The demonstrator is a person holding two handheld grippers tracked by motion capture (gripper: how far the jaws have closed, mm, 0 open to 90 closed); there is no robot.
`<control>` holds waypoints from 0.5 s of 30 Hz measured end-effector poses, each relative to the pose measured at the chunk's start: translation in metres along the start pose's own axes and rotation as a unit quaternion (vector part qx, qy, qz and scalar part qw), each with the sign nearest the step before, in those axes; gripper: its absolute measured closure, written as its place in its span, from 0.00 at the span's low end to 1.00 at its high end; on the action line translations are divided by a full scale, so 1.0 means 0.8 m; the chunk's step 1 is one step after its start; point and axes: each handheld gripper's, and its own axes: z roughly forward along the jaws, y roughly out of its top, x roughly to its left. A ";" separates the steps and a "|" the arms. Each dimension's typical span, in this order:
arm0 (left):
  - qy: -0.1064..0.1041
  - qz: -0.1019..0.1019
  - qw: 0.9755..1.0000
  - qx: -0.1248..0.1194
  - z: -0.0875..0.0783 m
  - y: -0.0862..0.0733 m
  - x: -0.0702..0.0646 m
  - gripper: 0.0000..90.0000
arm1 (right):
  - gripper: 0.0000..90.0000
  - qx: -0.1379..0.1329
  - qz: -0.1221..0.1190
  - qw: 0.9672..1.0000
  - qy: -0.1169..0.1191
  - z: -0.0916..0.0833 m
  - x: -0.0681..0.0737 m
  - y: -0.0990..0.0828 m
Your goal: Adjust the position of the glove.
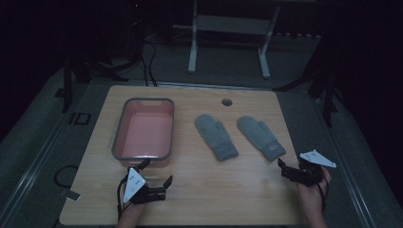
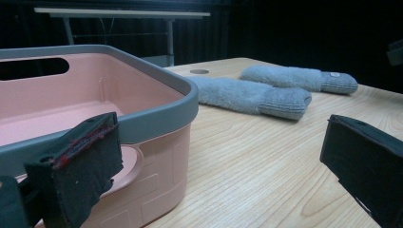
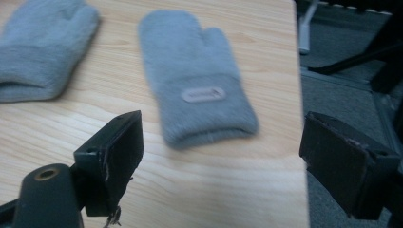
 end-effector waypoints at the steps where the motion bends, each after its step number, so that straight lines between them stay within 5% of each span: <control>1: 0.000 0.000 1.000 0.000 0.000 0.000 0.000 0.00 | 0.16 -0.002 -0.004 1.000 0.006 0.001 0.003 0.005; 7: -0.003 -0.003 1.000 0.001 0.000 0.000 0.001 0.00 | 0.18 -0.003 -0.030 0.998 0.049 0.014 0.027 0.035; 15: -0.009 0.000 1.000 0.004 0.000 0.000 0.000 0.00 | 0.14 -0.005 -0.071 0.994 0.078 0.031 0.064 0.071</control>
